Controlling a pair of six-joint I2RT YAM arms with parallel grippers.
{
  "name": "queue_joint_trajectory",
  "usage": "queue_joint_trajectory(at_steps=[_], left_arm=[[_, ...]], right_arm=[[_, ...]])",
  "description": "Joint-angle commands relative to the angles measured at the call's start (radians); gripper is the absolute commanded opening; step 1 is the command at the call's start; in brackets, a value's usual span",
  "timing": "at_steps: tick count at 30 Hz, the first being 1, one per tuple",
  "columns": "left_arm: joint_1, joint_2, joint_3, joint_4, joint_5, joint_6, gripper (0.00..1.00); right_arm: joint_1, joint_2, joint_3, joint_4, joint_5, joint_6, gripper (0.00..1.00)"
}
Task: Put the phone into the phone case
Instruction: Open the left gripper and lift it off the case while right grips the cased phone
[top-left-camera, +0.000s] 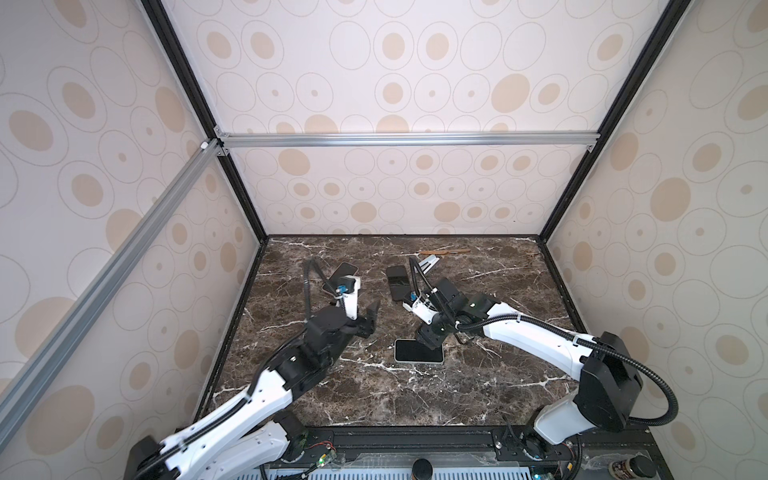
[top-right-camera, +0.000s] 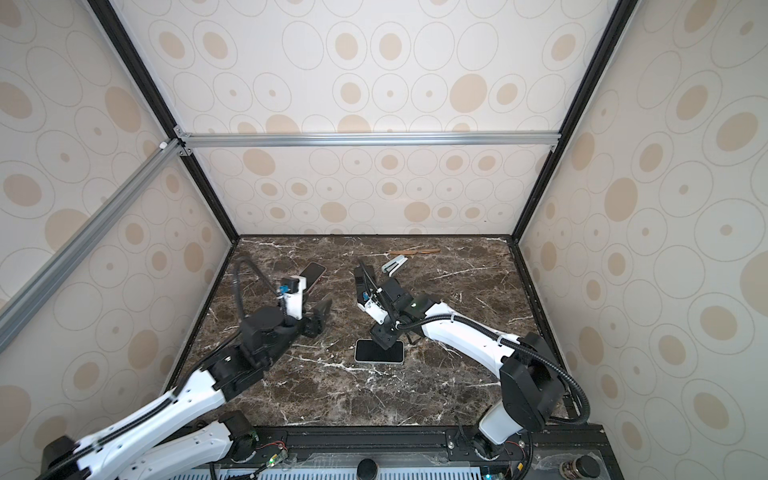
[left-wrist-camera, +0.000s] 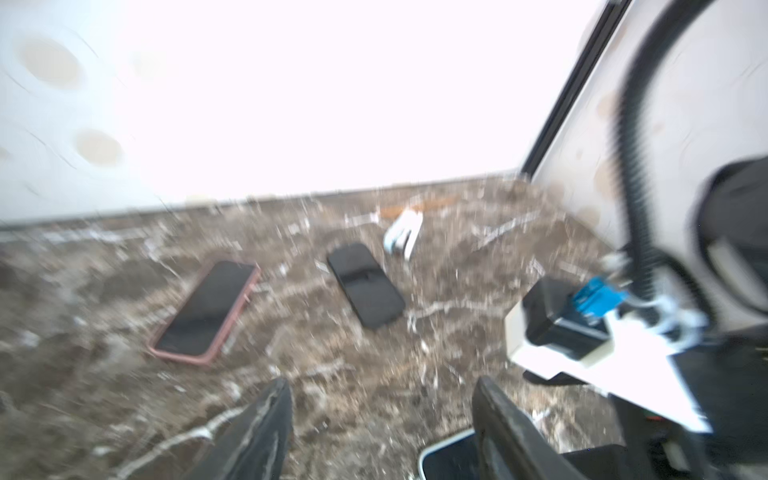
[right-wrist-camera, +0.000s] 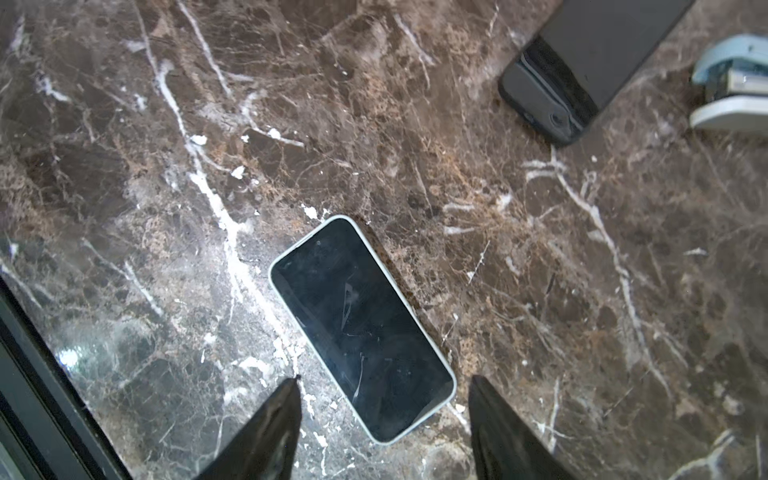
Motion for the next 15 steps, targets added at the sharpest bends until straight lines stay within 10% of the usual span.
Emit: queue_joint_trajectory(at_steps=[1, 5, 15], left_arm=[[0.005, -0.136, -0.089, 0.001, -0.054, 0.276, 0.73], [0.006, -0.296, -0.19, -0.023, 0.076, 0.376, 0.76], [0.006, -0.302, -0.237, -0.09, 0.103, 0.42, 0.81]], right_arm=[[0.0, 0.002, -0.015, 0.009, -0.096, -0.267, 0.68], [0.0, 0.004, -0.117, 0.03, -0.165, -0.517, 1.0], [0.002, 0.217, 0.024, -0.04, -0.119, -0.606, 1.0]])
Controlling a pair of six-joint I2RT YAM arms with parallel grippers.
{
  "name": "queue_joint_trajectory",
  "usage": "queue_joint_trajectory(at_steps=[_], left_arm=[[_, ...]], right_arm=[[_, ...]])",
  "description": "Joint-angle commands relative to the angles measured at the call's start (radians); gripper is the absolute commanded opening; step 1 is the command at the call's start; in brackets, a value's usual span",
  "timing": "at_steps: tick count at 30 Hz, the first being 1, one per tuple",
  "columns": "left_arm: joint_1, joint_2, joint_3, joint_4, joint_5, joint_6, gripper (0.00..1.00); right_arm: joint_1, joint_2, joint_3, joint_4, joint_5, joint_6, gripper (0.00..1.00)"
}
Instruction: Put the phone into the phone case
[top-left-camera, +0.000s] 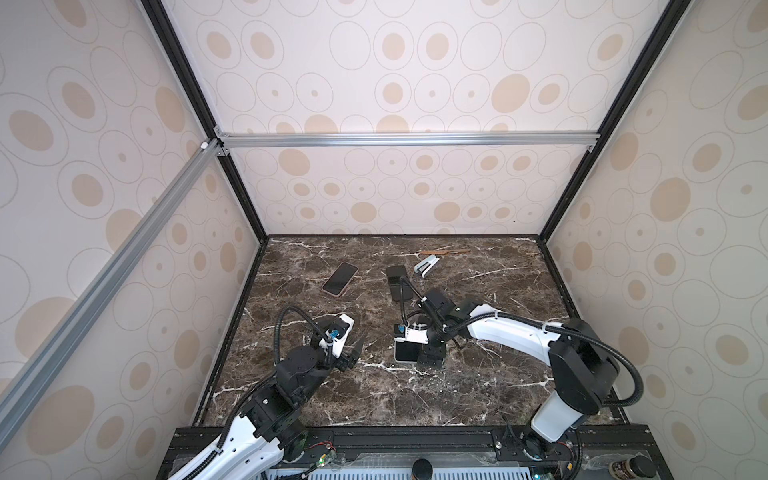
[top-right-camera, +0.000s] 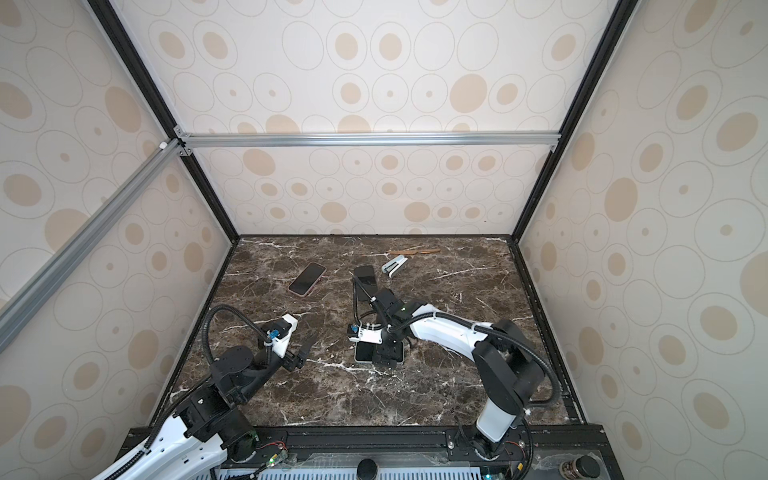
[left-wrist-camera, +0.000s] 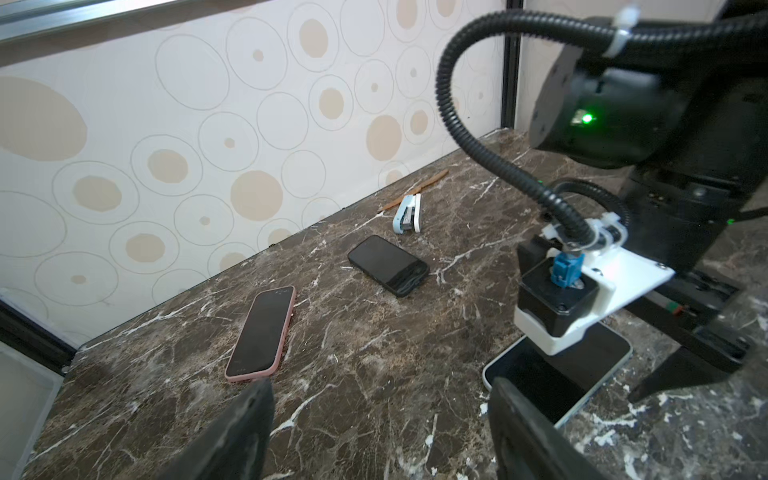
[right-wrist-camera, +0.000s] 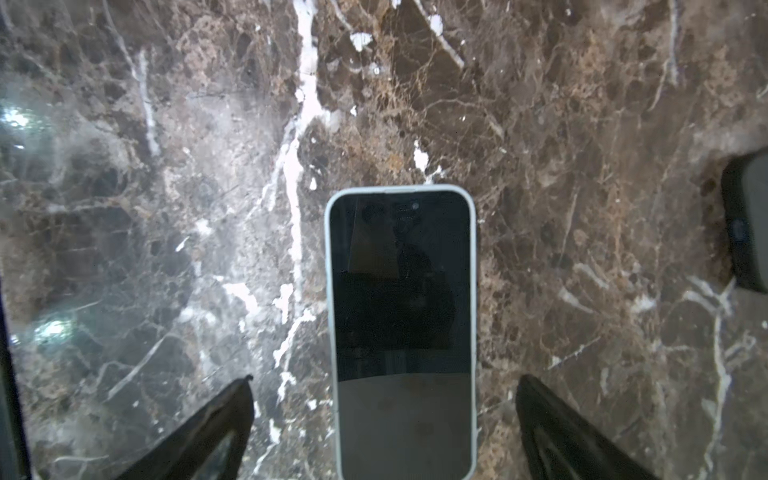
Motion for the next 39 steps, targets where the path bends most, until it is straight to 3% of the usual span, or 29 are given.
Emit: queue_joint_trajectory(at_steps=[1, 9, 16, 26, 30, 33, 39], left_arm=[[0.007, 0.043, 0.04, -0.039, -0.017, 0.058, 0.81], [0.008, 0.053, 0.032, -0.049, -0.032, 0.057, 0.83], [0.02, 0.047, 0.033, -0.049, -0.018, 0.062, 0.83], [0.056, 0.04, 0.022, -0.039, -0.007, 0.057, 0.83], [0.063, 0.052, 0.021, -0.03, 0.011, 0.057, 0.83], [0.071, 0.065, 0.02, -0.029, 0.017, 0.055, 0.84], [0.075, 0.064, 0.021, -0.036, -0.011, 0.054, 0.84]], right_arm=[[0.002, 0.065, 0.053, -0.067, -0.001, -0.09, 1.0], [0.005, 0.126, 0.066, -0.127, -0.011, -0.066, 1.0], [0.009, 0.134, -0.008, -0.028, 0.001, 0.025, 0.97], [0.04, 0.177, 0.014, -0.101, 0.116, 0.109, 0.89], [0.041, 0.175, -0.001, -0.056, 0.166, 0.151, 0.81], [0.034, 0.17, 0.015, -0.025, 0.246, 0.217, 0.69], [-0.112, 0.173, 0.092, -0.06, 0.271, 0.421, 0.61]])
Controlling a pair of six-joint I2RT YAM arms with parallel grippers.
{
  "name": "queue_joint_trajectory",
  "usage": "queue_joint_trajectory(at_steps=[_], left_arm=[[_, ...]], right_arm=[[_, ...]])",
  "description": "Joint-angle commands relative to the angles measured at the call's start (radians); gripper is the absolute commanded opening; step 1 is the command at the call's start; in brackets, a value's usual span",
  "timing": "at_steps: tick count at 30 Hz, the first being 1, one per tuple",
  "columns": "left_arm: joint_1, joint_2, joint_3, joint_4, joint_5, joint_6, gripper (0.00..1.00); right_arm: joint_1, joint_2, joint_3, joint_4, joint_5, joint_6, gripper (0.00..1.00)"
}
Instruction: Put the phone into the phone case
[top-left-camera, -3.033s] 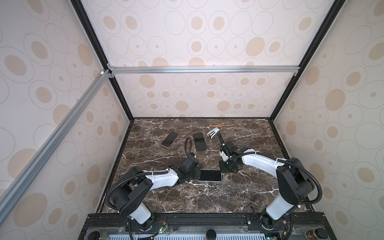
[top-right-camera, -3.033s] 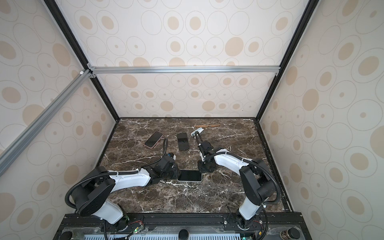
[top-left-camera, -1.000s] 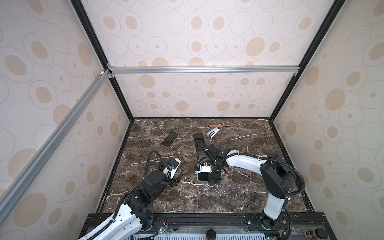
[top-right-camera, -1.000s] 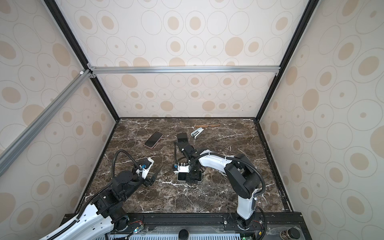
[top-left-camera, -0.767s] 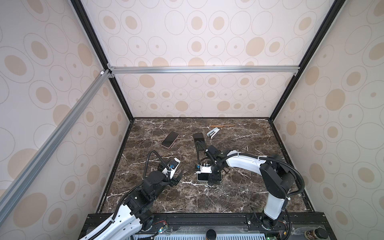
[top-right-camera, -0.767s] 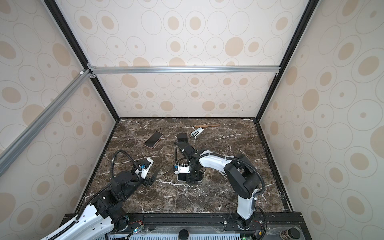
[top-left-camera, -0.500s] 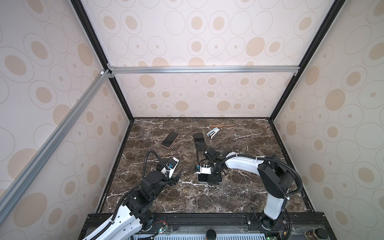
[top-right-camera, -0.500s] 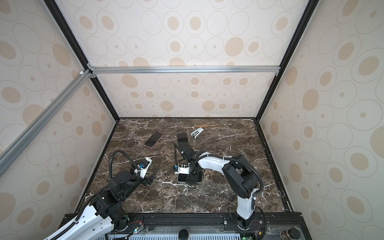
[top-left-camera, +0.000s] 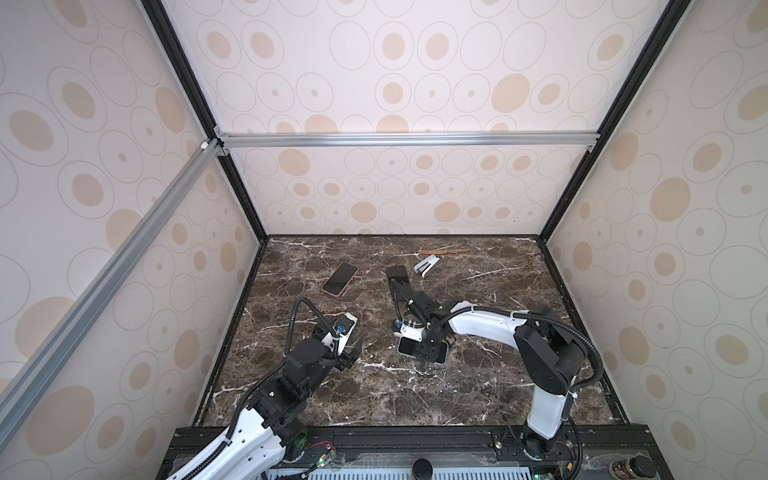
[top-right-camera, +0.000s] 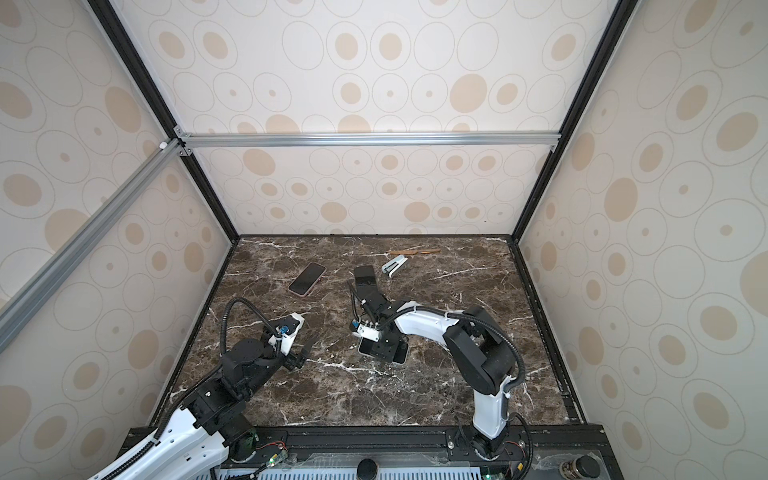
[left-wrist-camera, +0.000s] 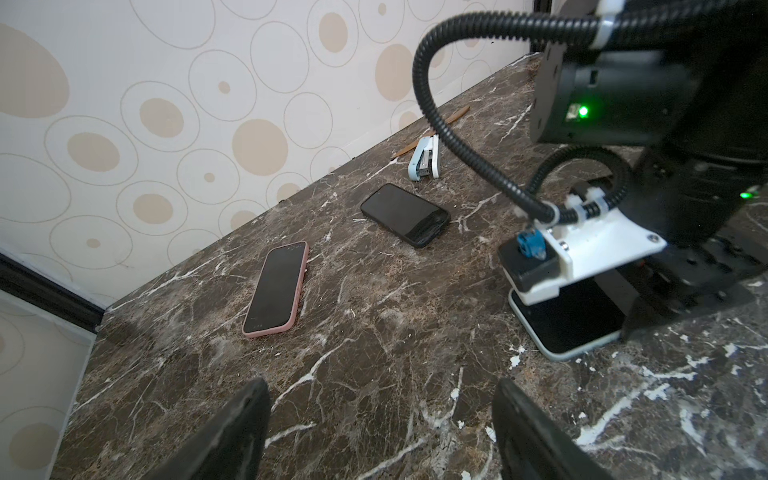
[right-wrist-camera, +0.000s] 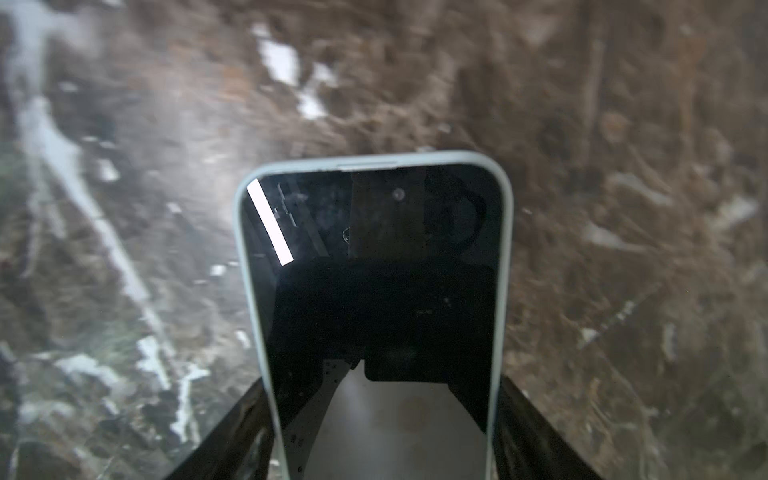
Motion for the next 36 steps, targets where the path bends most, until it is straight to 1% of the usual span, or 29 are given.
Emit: queue_joint_trajectory(at_steps=[1, 6, 8, 11, 13, 14, 15, 20, 24, 28, 30, 31, 36], left_arm=[[0.011, -0.007, 0.016, 0.009, -0.014, 0.023, 0.84], [0.017, -0.001, 0.014, 0.015, -0.025, 0.018, 0.84], [0.017, 0.005, 0.014, 0.015, -0.032, 0.015, 0.84], [0.018, 0.014, 0.017, 0.019, -0.039, 0.013, 0.84], [0.017, 0.021, 0.02, 0.02, -0.045, 0.008, 0.84], [0.018, 0.024, 0.022, 0.021, -0.046, 0.005, 0.84], [0.017, 0.027, 0.023, 0.021, -0.046, 0.002, 0.84], [0.018, 0.057, 0.05, 0.026, -0.039, -0.052, 0.83], [0.018, 0.075, 0.061, 0.062, -0.048, -0.112, 0.83], [0.017, 0.097, 0.065, 0.098, -0.11, -0.158, 0.83], [0.018, 0.112, 0.067, 0.122, -0.149, -0.178, 0.83], [0.018, 0.122, 0.067, 0.139, -0.169, -0.186, 0.85], [0.031, 0.202, 0.085, 0.223, -0.24, -0.196, 0.88]], right_arm=[[-0.109, 0.023, 0.043, -0.031, 0.081, 0.153, 0.61], [-0.265, 0.071, 0.118, -0.064, 0.124, 0.298, 0.61], [-0.334, 0.107, 0.167, -0.087, 0.116, 0.344, 0.61], [-0.413, 0.162, 0.225, -0.09, 0.108, 0.377, 0.6], [-0.449, 0.202, 0.275, -0.101, 0.108, 0.387, 0.6], [-0.488, 0.224, 0.305, -0.108, 0.109, 0.389, 0.6], [-0.506, 0.241, 0.33, -0.113, 0.113, 0.39, 0.6], [-0.61, 0.324, 0.46, -0.146, 0.107, 0.423, 0.6], [-0.666, 0.382, 0.561, -0.196, 0.093, 0.45, 0.67], [-0.681, 0.392, 0.607, -0.22, 0.069, 0.455, 0.83], [-0.681, 0.367, 0.592, -0.205, 0.055, 0.465, 0.93], [-0.681, 0.349, 0.579, -0.193, 0.051, 0.473, 0.99], [-0.683, 0.252, 0.56, -0.171, 0.07, 0.478, 1.0]])
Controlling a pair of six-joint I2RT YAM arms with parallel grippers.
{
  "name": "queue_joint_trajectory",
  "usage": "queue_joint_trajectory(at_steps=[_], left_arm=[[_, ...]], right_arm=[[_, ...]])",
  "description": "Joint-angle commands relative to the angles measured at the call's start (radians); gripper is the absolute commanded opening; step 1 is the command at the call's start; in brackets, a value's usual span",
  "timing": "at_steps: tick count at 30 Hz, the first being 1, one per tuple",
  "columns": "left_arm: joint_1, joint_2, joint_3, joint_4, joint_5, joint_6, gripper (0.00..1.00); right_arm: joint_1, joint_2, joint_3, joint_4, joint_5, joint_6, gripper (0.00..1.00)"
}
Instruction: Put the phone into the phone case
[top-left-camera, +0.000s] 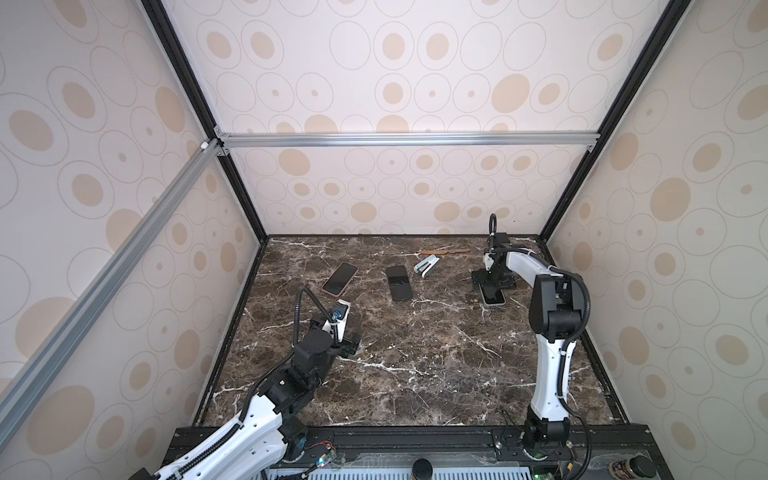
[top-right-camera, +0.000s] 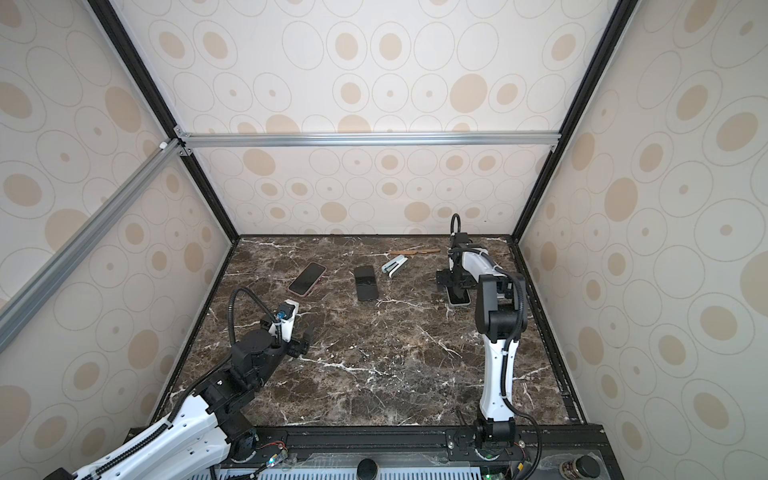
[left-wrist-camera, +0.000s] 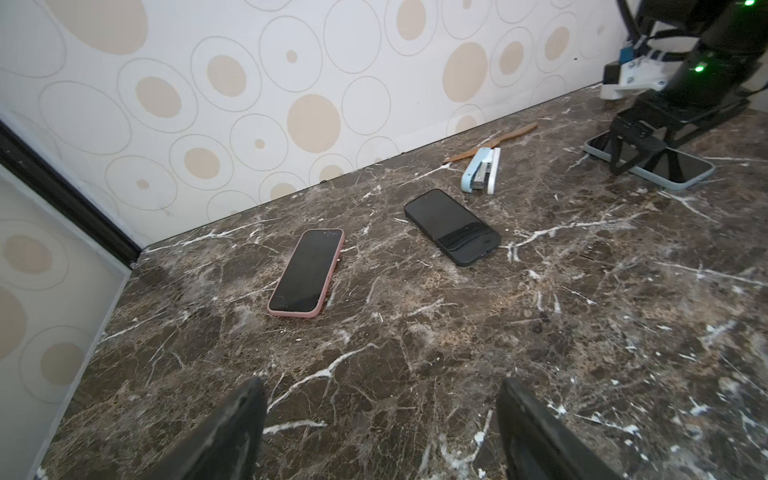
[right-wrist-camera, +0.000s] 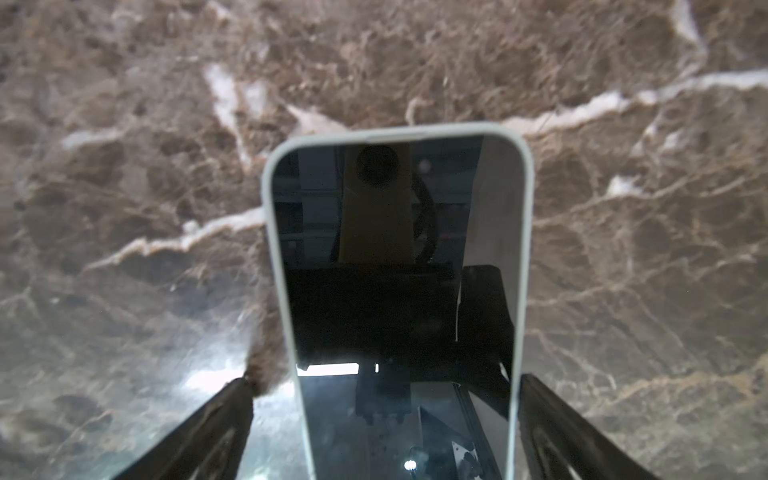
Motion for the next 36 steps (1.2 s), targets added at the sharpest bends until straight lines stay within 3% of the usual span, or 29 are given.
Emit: queue_joint_trajectory(at_steps=[1, 4, 11, 13, 14, 17, 19, 22, 24, 27, 29, 31, 32, 34, 36], left_arm=[[0.031, 0.056, 0.066, 0.091, -0.08, -0.025, 0.89], [0.119, 0.111, 0.081, 0.147, -0.115, -0.049, 0.91], [0.375, 0.249, -0.133, 0.605, -0.167, -0.121, 0.89], [0.415, 0.299, -0.205, 0.759, -0.176, -0.122, 0.87], [0.426, 0.308, -0.209, 0.752, -0.146, -0.108, 0.87], [0.479, 0.381, -0.263, 0.918, -0.059, -0.083, 0.88], [0.506, 0.447, -0.258, 0.925, -0.031, -0.058, 0.87], [0.54, 0.526, -0.272, 1.024, 0.048, -0.045, 0.89], [0.578, 0.6, -0.315, 1.241, 0.173, -0.033, 0.9], [0.631, 0.73, -0.335, 1.459, 0.288, 0.004, 0.92], [0.646, 0.834, -0.359, 1.587, 0.335, 0.002, 0.93], [0.646, 0.945, -0.367, 1.745, 0.28, -0.012, 0.97], [0.656, 0.913, -0.362, 1.692, 0.282, -0.028, 1.0], [0.655, 0.87, -0.286, 1.485, 0.12, -0.089, 1.0], [0.647, 0.886, -0.231, 1.404, 0.161, -0.055, 1.0]], right_arm=[[0.0, -0.13, -0.012, -0.001, 0.014, 0.015, 0.99], [-0.012, -0.272, -0.146, 0.127, 0.031, 0.044, 1.0], [-0.029, -0.781, -0.899, 0.817, 0.094, 0.098, 1.0], [-0.027, -0.858, -1.086, 1.018, 0.11, 0.07, 1.0], [-0.026, -0.878, -1.16, 1.104, 0.115, 0.06, 1.0], [-0.022, -0.883, -1.286, 1.261, 0.11, 0.039, 1.0], [-0.015, -0.822, -1.338, 1.432, 0.066, 0.004, 1.0], [0.005, -0.772, -1.299, 1.423, -0.063, -0.103, 1.0], [0.001, -0.725, -1.311, 1.468, -0.132, -0.126, 1.0], [-0.006, -0.664, -1.411, 1.732, -0.161, -0.127, 0.99], [-0.007, -0.695, -1.411, 1.676, -0.13, -0.117, 0.98], [-0.009, -0.673, -1.349, 1.588, 0.027, -0.046, 0.99], [-0.006, -0.672, -1.332, 1.559, 0.055, -0.041, 1.0], [-0.006, -0.674, -1.332, 1.552, 0.054, -0.042, 1.0], [-0.005, -0.67, -1.335, 1.569, 0.055, -0.042, 1.0]])
